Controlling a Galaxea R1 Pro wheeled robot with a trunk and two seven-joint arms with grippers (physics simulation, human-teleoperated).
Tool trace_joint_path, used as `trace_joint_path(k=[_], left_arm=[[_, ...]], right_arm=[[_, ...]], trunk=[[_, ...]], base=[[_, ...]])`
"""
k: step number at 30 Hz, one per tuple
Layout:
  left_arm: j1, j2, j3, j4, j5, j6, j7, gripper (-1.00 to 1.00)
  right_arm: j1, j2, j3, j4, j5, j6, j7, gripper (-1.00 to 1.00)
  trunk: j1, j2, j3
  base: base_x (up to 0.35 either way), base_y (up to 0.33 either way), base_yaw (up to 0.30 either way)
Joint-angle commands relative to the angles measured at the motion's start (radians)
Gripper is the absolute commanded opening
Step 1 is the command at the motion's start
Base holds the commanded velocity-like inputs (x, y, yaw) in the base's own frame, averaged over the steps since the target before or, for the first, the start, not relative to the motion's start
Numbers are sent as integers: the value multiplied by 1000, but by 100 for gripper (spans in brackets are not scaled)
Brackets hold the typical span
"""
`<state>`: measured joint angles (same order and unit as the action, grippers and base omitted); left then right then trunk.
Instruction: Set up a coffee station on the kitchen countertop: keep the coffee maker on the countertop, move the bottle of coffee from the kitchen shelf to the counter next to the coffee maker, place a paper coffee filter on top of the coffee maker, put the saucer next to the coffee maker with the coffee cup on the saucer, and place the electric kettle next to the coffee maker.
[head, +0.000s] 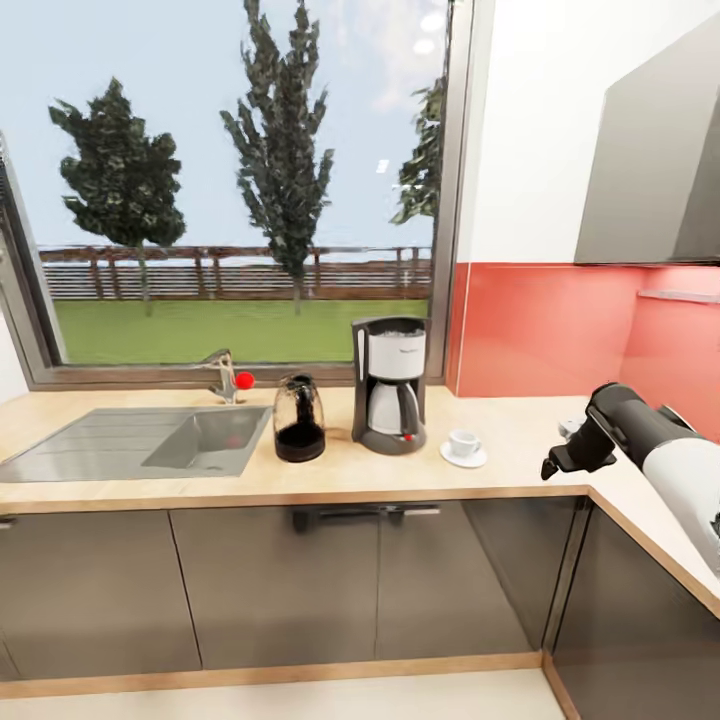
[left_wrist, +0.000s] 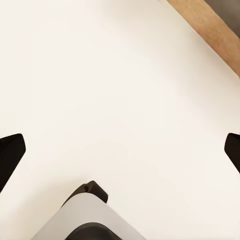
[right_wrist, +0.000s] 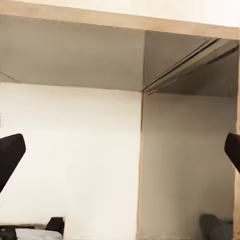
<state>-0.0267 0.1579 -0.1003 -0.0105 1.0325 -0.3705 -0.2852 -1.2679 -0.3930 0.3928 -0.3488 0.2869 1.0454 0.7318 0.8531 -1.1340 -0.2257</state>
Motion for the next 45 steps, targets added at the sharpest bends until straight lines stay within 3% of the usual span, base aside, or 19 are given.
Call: trace_joint_path(k=[1,4,5,6,9,10,14,15,19,20,21,27,32,36,42,45], left_arm=[[-1,0,-8,1,11,-2,-5,100],[-1,0,-8,1,11,-2,-4,100],[-1,0,-8,1,11,-2,0,100],[-1,-1,-8,0,10,-3,17,100],[-1,-2,-7,0,10,-4,23,100],[-1,-5,-8,0,10,-4,25,100],[-1,-13,-12,-2,8,-3,45,100],[-1,-13,-14,-2,6,-3,50,100],[-1,-13,-37,-3,-44,0,94,100],[-1,-14,-40,-4,-62,1,108,100],[-1,-14,-40,-5,-66,1,113,100],[-1,-9,-41,-10,-89,2,148,100],[-1,-8,-41,-15,-92,-2,150,100],[-1,-8,-41,-18,-92,-2,150,100],[-1,-16,-42,-42,-96,-1,152,100],[-1,-20,-43,-46,-126,-2,152,100]], right_arm=[[-1,1,3,10,9,2,10,100],[-1,16,4,123,8,-51,-9,100],[-1,34,4,188,5,-105,-28,100],[14,82,2,323,-3,-241,-70,100],[88,124,0,369,-67,-336,-108,100],[132,141,0,377,-110,-377,-139,100],[298,212,-1,385,-201,-516,-303,100],[315,218,-1,385,-212,-530,-316,100],[482,260,-2,386,-292,-699,-430,100],[547,267,-2,386,-307,-771,-476,100],[568,269,-2,386,-311,-796,-488,100],[847,285,-2,386,-323,-1111,-624,100],[966,282,-2,386,-322,-1192,-654,100],[1038,292,-1,386,-316,-1170,-663,100],[1099,305,-2,386,-323,-1154,-657,100],[1115,327,-2,386,-346,-1157,-657,100]], trunk=[[-1,-1,-1],[-1,-1,-1],[-1,-1,-1],[-1,-1,-1],[-1,-1,-1],[-1,-1,-1],[-1,-1,-1],[-1,-1,-1],[-1,-1,-1],[-1,-1,-1],[-1,-1,-1],[-1,-1,-1],[-1,-1,-1],[-1,-1,-1],[-1,-1,-1],[-1,-1,-1]], base=[[-329,0,0],[-329,0,0],[-329,0,0],[-329,0,0],[-329,0,0],[-329,0,0],[-329,0,0],[-329,0,0],[-321,0,0],[-301,0,0],[-295,0,0],[-154,0,0],[-18,0,0],[-2,0,0],[22,9,0],[174,140,0]])
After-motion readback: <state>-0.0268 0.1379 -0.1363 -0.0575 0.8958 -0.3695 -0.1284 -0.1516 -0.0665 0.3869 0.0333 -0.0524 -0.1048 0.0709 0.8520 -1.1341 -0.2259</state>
